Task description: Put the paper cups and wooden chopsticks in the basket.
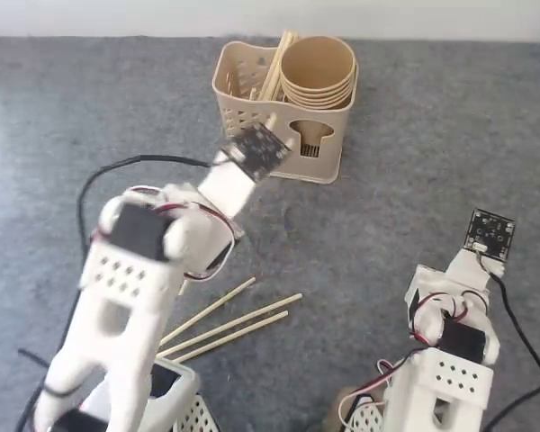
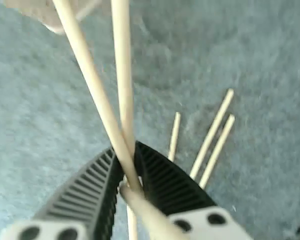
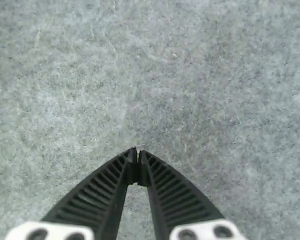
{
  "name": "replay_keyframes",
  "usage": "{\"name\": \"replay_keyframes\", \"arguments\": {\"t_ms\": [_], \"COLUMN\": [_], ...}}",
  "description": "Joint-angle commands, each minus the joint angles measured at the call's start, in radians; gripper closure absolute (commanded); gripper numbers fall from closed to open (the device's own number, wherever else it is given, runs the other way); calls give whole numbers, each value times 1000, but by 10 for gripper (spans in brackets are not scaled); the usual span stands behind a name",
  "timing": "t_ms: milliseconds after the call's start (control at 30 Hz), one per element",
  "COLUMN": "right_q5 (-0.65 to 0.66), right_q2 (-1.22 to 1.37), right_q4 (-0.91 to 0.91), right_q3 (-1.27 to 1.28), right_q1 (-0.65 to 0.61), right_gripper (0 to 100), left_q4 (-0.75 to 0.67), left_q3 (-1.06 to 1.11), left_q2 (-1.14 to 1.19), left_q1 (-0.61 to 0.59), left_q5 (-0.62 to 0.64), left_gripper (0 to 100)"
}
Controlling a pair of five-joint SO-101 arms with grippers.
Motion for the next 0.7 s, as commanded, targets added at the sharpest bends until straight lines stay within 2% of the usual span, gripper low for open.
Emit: {"name": "replay_keyframes", "arguments": {"t_ms": [0,300,433,667], "right_q5": [23,23,23,23], "right_q2": [-19,-19,-19,-19], "right_q4": [-12,-13,-13,-13], "right_q3": [-3,-3,-3,-3], "right_q1": [13,13,13,13], "right_gripper": [990,990,990,990], "left_q4": [-77,-402,-526,-865], "left_q3": [-81,-77,-77,-64], "left_q2": [-106,-172,-170,-110], "left_q1": [-15,-130,-123,-121], "left_q5": [55,219,273,321], "left_gripper": [988,988,988,988]}}
